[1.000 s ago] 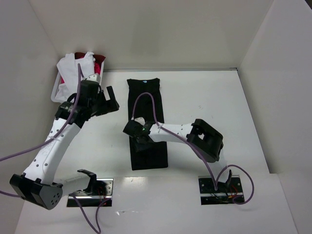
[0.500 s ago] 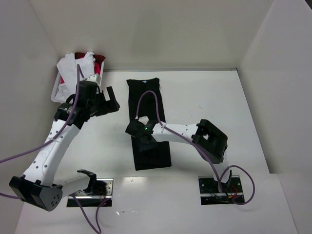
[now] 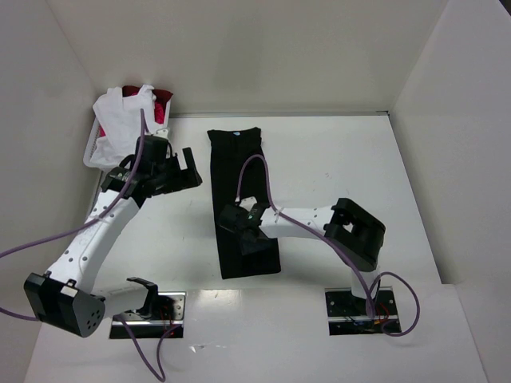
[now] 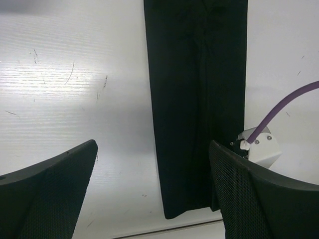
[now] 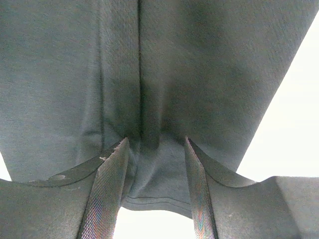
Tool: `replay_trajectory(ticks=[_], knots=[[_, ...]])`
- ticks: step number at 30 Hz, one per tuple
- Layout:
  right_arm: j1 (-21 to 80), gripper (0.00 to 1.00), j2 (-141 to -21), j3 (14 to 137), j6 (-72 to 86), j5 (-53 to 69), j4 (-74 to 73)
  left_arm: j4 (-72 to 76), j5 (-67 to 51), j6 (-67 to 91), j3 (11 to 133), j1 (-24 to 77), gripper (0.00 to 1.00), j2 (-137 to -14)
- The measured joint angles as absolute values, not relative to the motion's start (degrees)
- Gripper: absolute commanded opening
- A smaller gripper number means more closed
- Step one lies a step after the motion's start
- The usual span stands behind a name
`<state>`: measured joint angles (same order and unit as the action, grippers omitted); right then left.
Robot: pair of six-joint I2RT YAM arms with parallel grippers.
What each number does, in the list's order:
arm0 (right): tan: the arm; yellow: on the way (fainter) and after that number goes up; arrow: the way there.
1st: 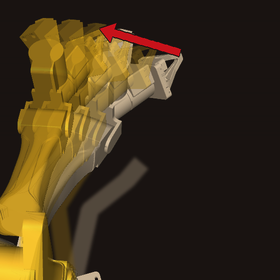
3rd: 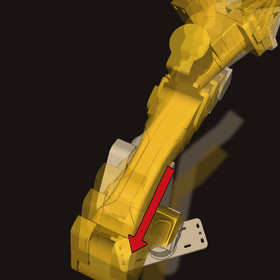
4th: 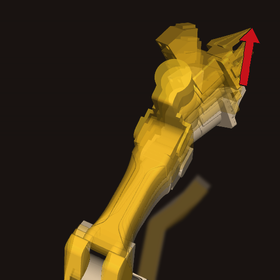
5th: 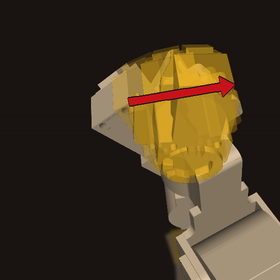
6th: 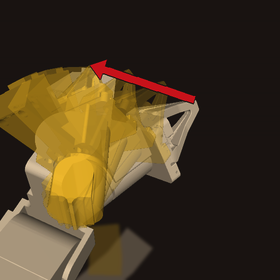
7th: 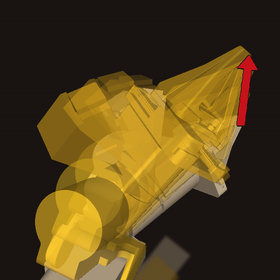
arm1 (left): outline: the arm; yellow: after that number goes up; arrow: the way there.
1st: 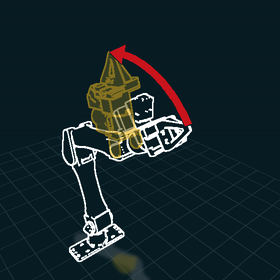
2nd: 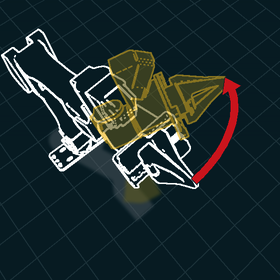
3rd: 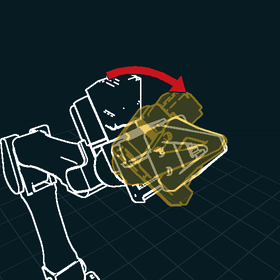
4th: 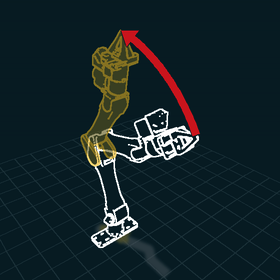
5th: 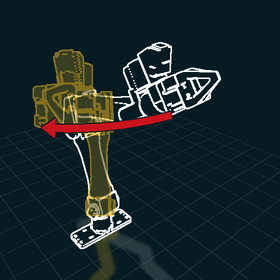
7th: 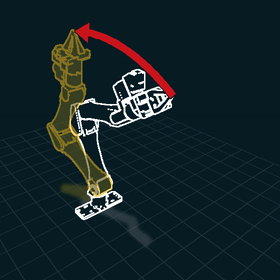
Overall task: Fold and stack the t-shirts
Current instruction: Grab the bottom of the folded rectangular tshirt with both arms
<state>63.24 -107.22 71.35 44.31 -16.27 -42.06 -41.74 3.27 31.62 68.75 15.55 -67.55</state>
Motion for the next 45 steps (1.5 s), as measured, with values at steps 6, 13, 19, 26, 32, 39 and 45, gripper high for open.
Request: replay_trajectory(ticks=[6,13,19,26,32,39,45], knots=[[62.3,0.54,-103.9,67.4,45.2,-16.6,-42.0,-40.6,2.0,31.5,67.5,15.6,1.0,-68.8],[58.3,0.54,-95.5,64.2,45.6,-17.0,-42.0,-39.5,-1.0,30.2,66.3,15.6,1.0,-70.9],[56.2,0.48,-88.8,64.1,45.3,-15.3,-40.8,-38.5,-3.7,28.8,65.2,16.3,1.0,-72.4],[56.6,0.35,-88.9,64.2,44.6,-8.8,-36.2,-36.6,-8.8,28.6,60.1,17.6,1.0,-73.1],[58.7,0.32,-93.1,64.3,44.0,-5.7,-34.6,-34.2,-11.3,28.6,59.4,17.6,1.0,-73.7],[60.7,0.52,-94.9,64.2,43.6,-2.4,-33.0,-31.8,-12.5,28.6,57.7,17.6,1.0,-76.6],[60.9,0.55,-95.3,64.2,43.2,-1.3,-32.1,-31.4,-12.7,28.7,57.3,17.6,1.0,-77.6]])
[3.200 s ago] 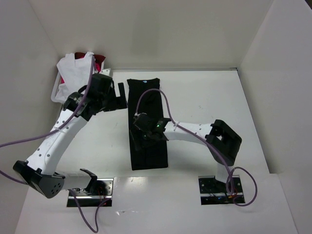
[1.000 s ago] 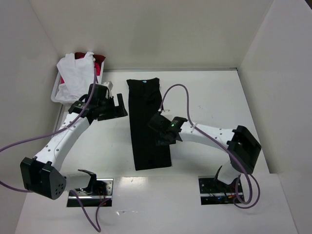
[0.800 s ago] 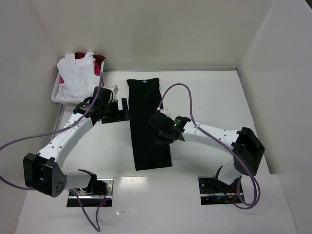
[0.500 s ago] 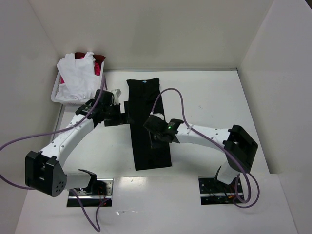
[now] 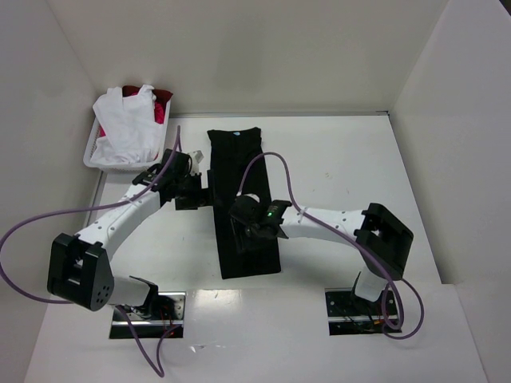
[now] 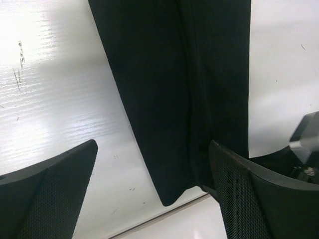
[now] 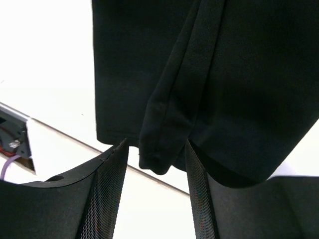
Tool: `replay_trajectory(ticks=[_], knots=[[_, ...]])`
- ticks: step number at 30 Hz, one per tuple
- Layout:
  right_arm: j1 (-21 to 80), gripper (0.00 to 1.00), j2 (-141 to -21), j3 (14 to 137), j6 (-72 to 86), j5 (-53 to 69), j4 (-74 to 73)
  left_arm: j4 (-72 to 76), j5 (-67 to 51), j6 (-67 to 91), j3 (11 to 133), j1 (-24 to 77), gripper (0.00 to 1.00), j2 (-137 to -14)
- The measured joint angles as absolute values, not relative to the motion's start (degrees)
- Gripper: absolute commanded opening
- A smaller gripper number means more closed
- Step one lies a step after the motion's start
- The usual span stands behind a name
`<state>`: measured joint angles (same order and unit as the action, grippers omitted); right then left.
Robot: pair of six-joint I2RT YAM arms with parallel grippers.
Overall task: Fold and stack the t-shirts
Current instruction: Grab the bottom of the folded rectangular tshirt with both arms
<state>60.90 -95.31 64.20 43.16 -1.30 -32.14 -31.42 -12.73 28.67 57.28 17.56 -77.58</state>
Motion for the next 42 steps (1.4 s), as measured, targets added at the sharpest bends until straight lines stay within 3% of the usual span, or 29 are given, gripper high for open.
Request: replay_trajectory(ticks=[3,11,15,26,27,30,32,42], knots=[[61.3,0.5,-97.2,64.3,42.9,-1.2,-32.1,-31.3,-12.8,28.6,57.3,17.6,1.0,-77.8],[62.7,0.17,-102.5,64.6,42.2,-1.8,-33.0,-31.3,-12.8,28.7,57.3,17.6,1.0,-77.9],[62.7,0.17,-102.2,64.6,42.6,-2.8,-33.5,-31.3,-12.8,28.7,57.3,17.6,1.0,-77.9],[62.7,0.24,-94.1,60.6,44.8,-4.8,-33.9,-31.2,-12.9,28.7,57.3,17.6,1.0,-78.9],[62.7,0.26,-94.0,59.6,45.0,-4.8,-33.9,-31.2,-12.9,28.6,57.3,17.6,1.0,-78.9],[62.8,0.43,-94.0,56.7,45.7,-4.8,-34.1,-31.2,-12.9,28.6,57.3,17.6,1.0,-78.9],[62.8,0.47,-94.0,55.7,46.0,-4.7,-34.2,-31.2,-12.9,28.6,57.3,17.6,1.0,-78.9],[62.6,0.57,-90.7,55.5,46.7,-6.9,-36.9,-32.1,-13.8,28.6,57.3,17.6,1.0,-78.6]])
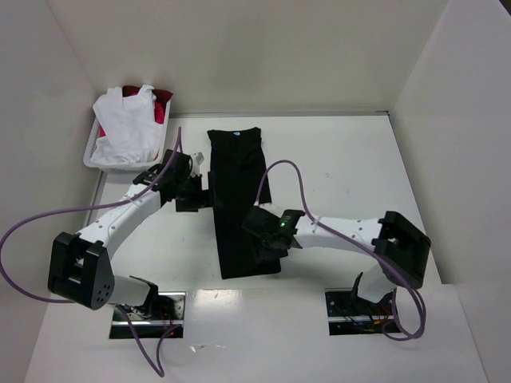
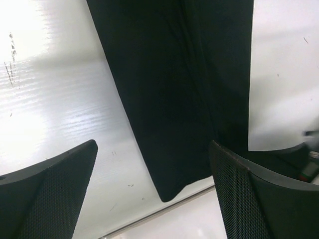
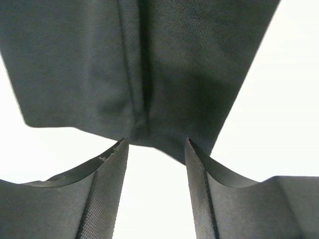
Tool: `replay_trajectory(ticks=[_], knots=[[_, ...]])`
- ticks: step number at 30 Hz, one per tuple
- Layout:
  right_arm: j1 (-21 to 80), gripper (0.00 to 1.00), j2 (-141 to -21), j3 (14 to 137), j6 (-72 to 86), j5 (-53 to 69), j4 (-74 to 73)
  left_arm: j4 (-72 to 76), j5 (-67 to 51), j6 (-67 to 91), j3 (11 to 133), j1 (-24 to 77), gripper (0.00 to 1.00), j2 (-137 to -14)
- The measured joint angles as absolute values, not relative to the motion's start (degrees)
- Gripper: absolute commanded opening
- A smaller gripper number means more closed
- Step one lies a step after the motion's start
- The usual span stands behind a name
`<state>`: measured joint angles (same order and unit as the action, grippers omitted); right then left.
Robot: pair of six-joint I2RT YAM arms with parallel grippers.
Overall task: Fold and stack the t-shirts
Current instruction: Grab the bottom of the folded rectangular tshirt with both arms
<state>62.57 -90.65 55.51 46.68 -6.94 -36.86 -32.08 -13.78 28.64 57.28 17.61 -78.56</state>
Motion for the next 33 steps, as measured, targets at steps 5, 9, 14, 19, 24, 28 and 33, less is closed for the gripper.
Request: replay_trajectory(ticks=[5,9,14,19,24,28,33], knots=[[58.5,0.58,-80.7,55.3,46.1,-7.6,-38.5,-32.6,-15.3,30.2,55.9,20.0,1.0,-74.6],[51.1,0.6,-72.8,51.7,45.5,-7.4,-37.0,-32.5,-16.1,33.2,53.6,24.7,1.0,-72.3],[49.7,0.69,-72.3,47.4,46.2,-6.2,-36.5,-31.9,-16.0,38.2,49.8,29.7,1.0,-72.3],[49.7,0.74,-74.0,43.0,48.6,-5.0,-33.1,-31.5,-14.5,44.5,45.3,33.7,1.0,-71.0],[49.7,0.75,-74.7,40.3,49.9,-3.6,-30.8,-30.9,-13.0,51.2,42.0,37.5,0.99,-68.8],[49.7,0.7,-76.1,39.5,50.1,-2.1,-27.7,-30.6,-11.5,55.9,38.8,39.6,0.95,-67.4],[49.7,0.64,-79.4,38.1,50.1,0.2,-24.4,-29.2,-9.6,60.4,34.7,40.0,0.92,-66.3]])
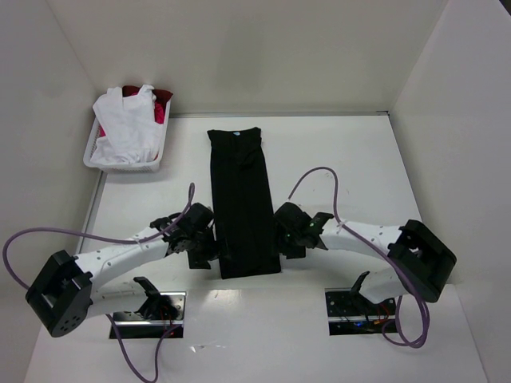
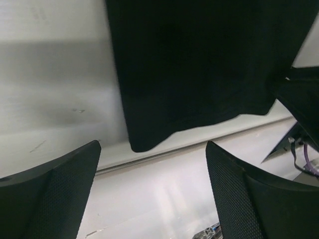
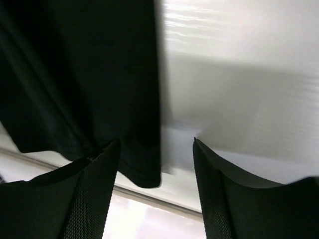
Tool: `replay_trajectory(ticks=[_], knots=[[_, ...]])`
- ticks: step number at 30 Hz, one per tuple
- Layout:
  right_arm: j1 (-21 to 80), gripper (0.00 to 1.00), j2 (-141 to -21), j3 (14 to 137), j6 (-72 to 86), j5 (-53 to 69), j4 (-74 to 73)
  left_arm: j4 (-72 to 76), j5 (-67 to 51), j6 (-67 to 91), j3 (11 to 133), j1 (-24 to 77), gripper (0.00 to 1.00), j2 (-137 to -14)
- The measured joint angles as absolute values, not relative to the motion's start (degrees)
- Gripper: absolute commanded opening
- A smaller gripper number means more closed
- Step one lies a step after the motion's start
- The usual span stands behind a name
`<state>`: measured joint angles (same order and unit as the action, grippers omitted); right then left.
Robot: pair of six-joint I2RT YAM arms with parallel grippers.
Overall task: Fold and stack the t-shirts
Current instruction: Grab the bottom of the folded rectangular tshirt with both arms
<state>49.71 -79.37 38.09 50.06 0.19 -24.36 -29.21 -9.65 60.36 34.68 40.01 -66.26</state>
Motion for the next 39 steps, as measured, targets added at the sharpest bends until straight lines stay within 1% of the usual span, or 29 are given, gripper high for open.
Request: replay_trajectory(ticks=[1,3,4,8,11,13,15,20,23,25,30,39], knots=[[49.7,0.64,-79.6,38.1,50.0,0.8,-23.8,-28.9,-9.4,60.9,34.0,40.0,0.9,-66.2],[49.6,0.61,-80.1,38.1,49.9,1.7,-22.7,-28.1,-9.0,62.0,32.6,40.0,0.87,-66.2],[49.6,0.6,-80.3,38.1,49.9,2.1,-22.3,-27.9,-8.9,62.3,32.1,40.0,0.87,-66.2],[49.6,0.59,-80.9,38.0,49.9,4.1,-20.7,-26.6,-8.3,63.5,30.8,40.2,0.85,-66.2],[49.6,0.59,-81.0,37.7,50.0,5.0,-20.0,-25.5,-8.0,64.4,30.2,41.0,0.79,-66.2],[49.6,0.56,-80.8,37.3,50.1,5.4,-19.3,-25.2,-7.8,65.0,29.8,41.7,0.78,-66.2],[49.6,0.56,-80.7,36.9,50.3,5.8,-18.8,-25.2,-7.6,65.5,29.6,42.5,0.76,-66.4],[49.6,0.56,-80.5,36.4,51.0,6.5,-18.1,-24.3,-7.5,69.1,30.1,46.0,0.73,-69.6],[49.6,0.55,-79.5,35.5,51.7,6.8,-18.0,-23.7,-6.9,71.3,31.8,49.7,0.67,-72.6],[49.6,0.55,-78.2,34.4,52.0,6.8,-18.1,-23.6,-6.7,72.6,33.7,51.6,0.66,-75.4],[49.6,0.55,-74.1,31.3,53.2,6.8,-19.1,-23.9,-6.9,73.9,36.7,52.6,0.66,-79.3],[49.6,0.52,-72.7,30.3,54.2,6.8,-20.1,-27.2,-2.3,76.0,35.0,52.8,0.66,-75.3]])
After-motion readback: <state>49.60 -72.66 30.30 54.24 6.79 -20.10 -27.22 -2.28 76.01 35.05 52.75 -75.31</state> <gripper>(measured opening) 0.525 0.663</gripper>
